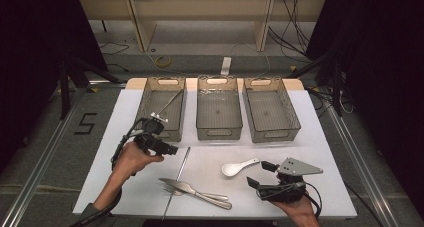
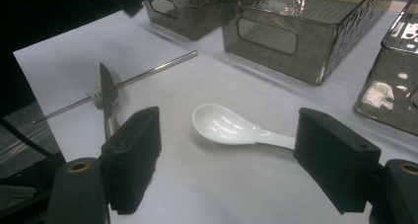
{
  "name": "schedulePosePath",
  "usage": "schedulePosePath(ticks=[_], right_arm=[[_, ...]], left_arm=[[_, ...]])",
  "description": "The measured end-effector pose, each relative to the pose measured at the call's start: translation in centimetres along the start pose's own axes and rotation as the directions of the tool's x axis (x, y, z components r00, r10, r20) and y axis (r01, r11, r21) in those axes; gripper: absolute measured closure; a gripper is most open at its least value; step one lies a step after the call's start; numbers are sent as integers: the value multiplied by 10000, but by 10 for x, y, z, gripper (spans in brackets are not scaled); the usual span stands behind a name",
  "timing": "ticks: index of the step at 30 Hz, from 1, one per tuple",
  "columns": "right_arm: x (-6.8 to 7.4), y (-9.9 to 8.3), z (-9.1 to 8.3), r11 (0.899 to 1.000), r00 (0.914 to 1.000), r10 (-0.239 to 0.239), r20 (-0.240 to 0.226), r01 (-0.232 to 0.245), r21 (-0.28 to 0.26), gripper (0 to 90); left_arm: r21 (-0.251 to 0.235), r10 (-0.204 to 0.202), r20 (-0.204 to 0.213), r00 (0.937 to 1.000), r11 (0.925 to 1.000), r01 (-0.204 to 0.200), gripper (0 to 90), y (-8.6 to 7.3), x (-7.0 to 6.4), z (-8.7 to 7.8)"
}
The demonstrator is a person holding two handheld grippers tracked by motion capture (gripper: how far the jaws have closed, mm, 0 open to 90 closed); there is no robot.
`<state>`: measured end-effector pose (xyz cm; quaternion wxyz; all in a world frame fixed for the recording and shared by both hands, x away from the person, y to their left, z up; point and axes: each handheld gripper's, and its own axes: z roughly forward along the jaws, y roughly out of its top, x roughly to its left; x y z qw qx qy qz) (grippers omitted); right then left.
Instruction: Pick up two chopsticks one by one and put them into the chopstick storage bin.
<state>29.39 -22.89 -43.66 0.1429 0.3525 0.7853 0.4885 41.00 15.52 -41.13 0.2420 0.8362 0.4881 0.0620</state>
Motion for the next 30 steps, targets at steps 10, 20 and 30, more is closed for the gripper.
schedulePosePath(ticks=[10, 20, 30], right_arm=[[1, 0, 0, 10000, 10000, -58, 10, 58, 47, 267], [1, 0, 0, 10000, 10000, -30, -4, 30, 65, 267], [1, 0, 0, 10000, 10000, -30, 11, 30, 83, 267]], left_arm=[[944, 562, 74, 9984, 9939, -567, 346, -8, -15, 30], [1609, 726, 435, 9964, 9838, -787, 415, -12, -24, 45], [2056, 992, 448, 9941, 9728, -1064, 551, -12, -30, 54]])
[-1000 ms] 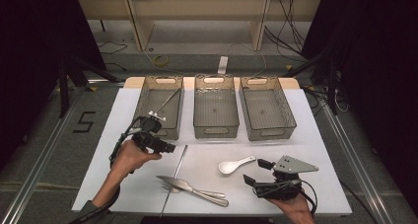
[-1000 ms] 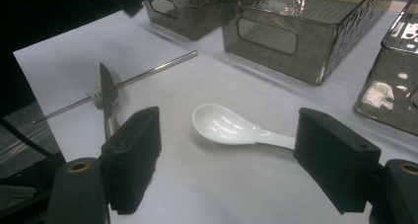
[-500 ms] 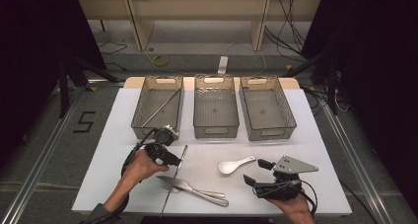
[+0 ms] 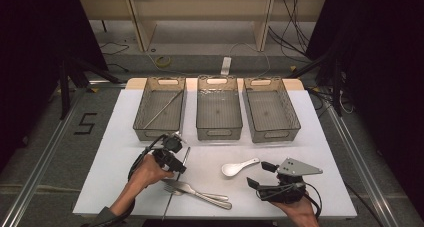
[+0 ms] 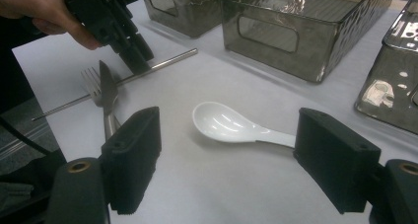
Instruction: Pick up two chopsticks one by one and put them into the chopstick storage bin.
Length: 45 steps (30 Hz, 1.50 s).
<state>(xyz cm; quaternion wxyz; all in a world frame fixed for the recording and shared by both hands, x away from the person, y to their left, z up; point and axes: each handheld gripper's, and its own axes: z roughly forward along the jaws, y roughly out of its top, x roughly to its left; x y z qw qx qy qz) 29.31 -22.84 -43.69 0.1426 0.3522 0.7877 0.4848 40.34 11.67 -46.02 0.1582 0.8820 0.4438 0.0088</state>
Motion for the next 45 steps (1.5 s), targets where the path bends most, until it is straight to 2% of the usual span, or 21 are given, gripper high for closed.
schedulePosePath(ticks=[5, 11, 14, 16, 24, 30, 34, 37, 45], right_arm=[[0, 0, 0, 10000, 10000, 14, 3, -14, -11, 268], [0, 0, 0, 10000, 10000, 16, 2, -16, -36, 268], [0, 0, -1, 10000, 10000, 11, 21, -11, -34, 270], [0, 0, -1, 10000, 10000, 22, 22, -22, -39, 270], [1, 0, -2, 10000, 10000, -24, 68, 25, -48, 272], [1, 0, -3, 10000, 10000, -4, 70, 4, -49, 274], [0, 0, -3, 10000, 10000, 14, 58, -13, -63, 277], [-1, 0, -3, 9999, 9999, 80, 90, -79, -99, 280], [-3, 0, -4, 9998, 9999, 139, 85, -138, -143, 282]], left_arm=[[176, 99, 58, 9999, 9998, -100, 568, 1, -3, 2], [386, 667, -582, 9961, 9972, -646, 660, 1, -8, 3], [437, 833, -607, 9947, 9958, -807, 704, 2, -6, 3], [419, 808, -508, 9954, 9960, -787, 732, 2, -4, 3], [519, 1049, -609, 9926, 9935, -1018, 833, 3, -2, 3], [470, 1244, -549, 9907, 9914, -1218, 846, 2, -1, 3], [391, 1262, -304, 9915, 9914, -1250, 847, 1, 2, 2], [504, 1334, -345, 9905, 9900, -1315, 848, 0, 4, 0], [277, 1286, -238, 9914, 9914, -1280, 849, -3, 16, -17]])
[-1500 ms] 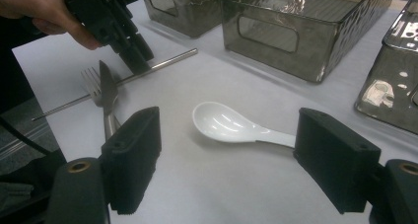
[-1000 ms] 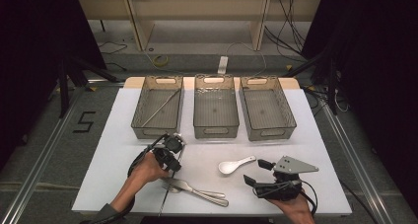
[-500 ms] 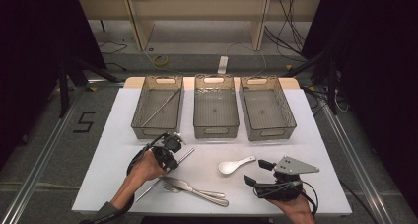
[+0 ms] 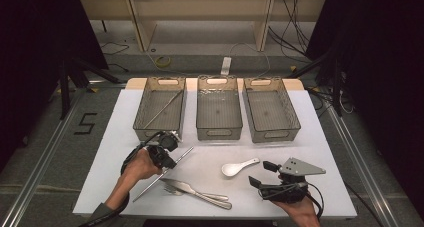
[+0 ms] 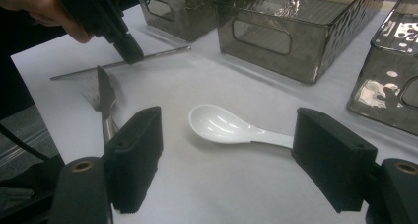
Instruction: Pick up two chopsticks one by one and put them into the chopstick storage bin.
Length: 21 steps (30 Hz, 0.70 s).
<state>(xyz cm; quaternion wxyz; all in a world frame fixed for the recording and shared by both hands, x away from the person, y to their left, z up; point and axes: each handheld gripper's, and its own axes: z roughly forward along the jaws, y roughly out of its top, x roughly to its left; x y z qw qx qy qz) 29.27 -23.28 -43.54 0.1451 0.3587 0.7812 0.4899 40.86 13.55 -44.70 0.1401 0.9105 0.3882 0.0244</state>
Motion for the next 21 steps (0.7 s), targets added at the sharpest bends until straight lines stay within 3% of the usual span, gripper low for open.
schedulePosePath(ticks=[16, 21], right_arm=[[-1, 0, -1, 10000, 10000, 49, 37, -49, -12, 284], [-1, 0, -2, 10000, 10000, 68, 38, -68, -31, 284]], left_arm=[[-1085, -166, 312, 9994, 9939, 199, 850, -7, 11, -41], [-1579, -441, 412, 9982, 9862, 501, 850, -9, 17, -54]])
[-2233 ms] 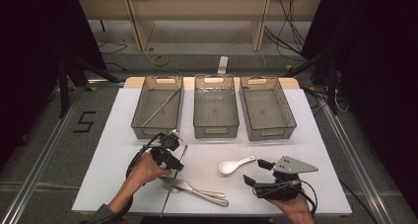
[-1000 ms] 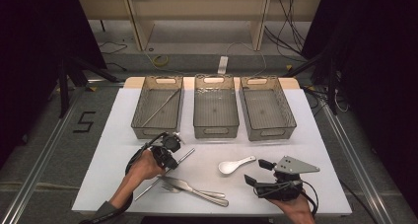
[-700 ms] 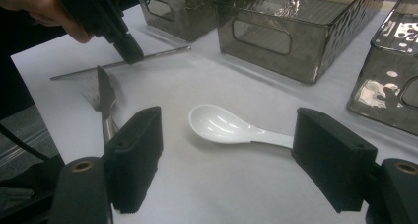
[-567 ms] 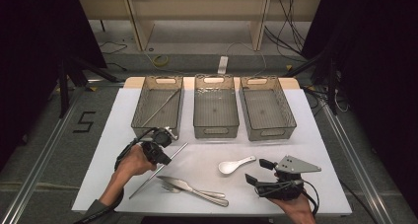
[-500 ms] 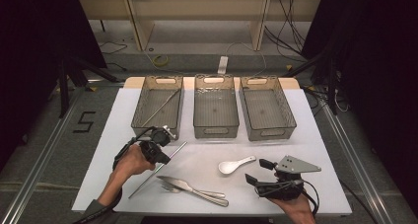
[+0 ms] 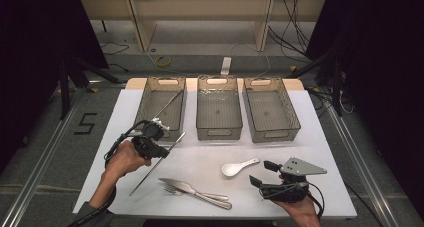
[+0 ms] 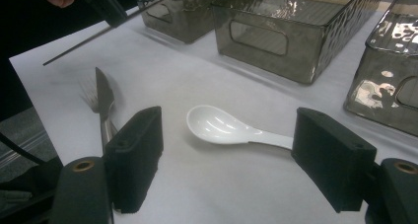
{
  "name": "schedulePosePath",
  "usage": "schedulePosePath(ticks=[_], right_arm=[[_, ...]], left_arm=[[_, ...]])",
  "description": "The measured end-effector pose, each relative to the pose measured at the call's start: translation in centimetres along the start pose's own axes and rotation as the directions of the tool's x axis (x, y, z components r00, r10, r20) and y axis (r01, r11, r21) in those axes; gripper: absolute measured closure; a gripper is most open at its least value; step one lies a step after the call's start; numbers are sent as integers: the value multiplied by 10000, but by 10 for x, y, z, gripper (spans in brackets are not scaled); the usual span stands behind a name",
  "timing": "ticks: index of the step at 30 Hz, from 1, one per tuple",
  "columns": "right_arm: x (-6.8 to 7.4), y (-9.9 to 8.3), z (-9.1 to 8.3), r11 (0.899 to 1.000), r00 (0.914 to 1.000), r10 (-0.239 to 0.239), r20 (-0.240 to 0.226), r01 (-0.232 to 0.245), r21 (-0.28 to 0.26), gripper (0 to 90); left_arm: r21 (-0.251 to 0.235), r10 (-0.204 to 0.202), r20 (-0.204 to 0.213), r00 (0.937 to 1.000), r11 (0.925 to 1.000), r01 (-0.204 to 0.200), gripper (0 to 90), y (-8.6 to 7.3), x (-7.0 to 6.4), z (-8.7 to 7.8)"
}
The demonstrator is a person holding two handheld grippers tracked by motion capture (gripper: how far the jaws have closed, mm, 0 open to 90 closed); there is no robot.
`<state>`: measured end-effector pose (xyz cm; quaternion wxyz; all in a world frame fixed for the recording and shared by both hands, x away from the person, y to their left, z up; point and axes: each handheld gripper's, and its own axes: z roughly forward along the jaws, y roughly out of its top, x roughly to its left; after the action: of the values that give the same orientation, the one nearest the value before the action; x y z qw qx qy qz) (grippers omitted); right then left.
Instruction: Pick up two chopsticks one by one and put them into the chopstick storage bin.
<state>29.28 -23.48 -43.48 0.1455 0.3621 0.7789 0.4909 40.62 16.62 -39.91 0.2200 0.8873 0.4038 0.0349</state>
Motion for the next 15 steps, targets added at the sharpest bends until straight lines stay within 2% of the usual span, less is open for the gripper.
schedulePosePath(ticks=[8, 15], right_arm=[[-1, 0, 0, 10000, 10000, 23, -3, -23, -16, 286], [-2, 0, 0, 10000, 10000, 45, 31, -45, -79, 286]], left_arm=[[-524, -272, -148, 9995, 9983, 264, 850, 6, 14, -19], [-840, -497, -524, 9974, 9954, 452, 849, 24, 30, -35]])
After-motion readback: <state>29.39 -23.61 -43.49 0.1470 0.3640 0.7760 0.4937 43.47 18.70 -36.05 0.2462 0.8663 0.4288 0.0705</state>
